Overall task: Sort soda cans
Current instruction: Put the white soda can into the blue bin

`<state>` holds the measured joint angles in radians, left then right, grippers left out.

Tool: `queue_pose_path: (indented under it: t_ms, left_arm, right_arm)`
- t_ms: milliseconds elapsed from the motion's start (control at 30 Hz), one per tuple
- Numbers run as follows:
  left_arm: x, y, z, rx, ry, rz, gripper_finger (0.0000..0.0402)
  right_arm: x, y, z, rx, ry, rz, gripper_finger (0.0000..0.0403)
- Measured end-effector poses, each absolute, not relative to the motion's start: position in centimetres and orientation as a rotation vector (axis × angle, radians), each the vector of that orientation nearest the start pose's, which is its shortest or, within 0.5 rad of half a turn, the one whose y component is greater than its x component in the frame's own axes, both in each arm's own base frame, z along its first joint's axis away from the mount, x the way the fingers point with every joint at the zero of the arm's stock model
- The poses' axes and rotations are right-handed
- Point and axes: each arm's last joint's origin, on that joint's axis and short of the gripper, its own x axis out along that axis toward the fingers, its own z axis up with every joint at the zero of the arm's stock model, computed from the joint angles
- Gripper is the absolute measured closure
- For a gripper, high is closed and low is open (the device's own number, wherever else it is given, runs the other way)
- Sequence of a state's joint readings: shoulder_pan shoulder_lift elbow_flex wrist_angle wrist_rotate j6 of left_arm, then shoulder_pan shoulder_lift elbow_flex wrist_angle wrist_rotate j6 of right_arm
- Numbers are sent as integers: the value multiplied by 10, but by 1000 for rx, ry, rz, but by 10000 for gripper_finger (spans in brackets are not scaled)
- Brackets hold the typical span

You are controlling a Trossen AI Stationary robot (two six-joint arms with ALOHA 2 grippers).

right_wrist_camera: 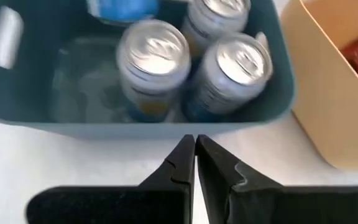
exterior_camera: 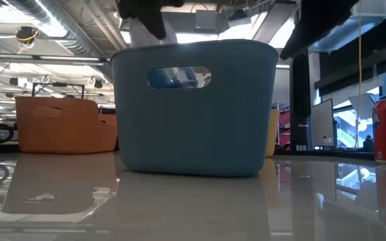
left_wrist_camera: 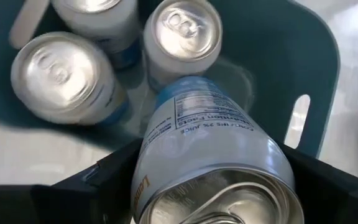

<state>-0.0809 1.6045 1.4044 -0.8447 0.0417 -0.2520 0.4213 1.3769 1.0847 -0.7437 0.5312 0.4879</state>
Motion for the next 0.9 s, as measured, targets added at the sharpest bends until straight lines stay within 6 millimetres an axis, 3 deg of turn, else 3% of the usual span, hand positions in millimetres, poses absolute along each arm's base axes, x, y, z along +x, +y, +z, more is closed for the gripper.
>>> queue_pose_path:
  t_ms: [333, 667, 900]
  left_arm:
    - [350, -11, 264, -153, 1110, 23, 111]
    - [366, 0, 226, -138, 1217, 32, 110]
    - [370, 2, 223, -115, 1194, 21, 65]
  right_arm:
    - [250, 93, 261, -38, 881, -451, 384]
    - [251, 93, 261, -39, 872, -461, 384]
    - [251, 93, 261, -50, 867, -462, 384]
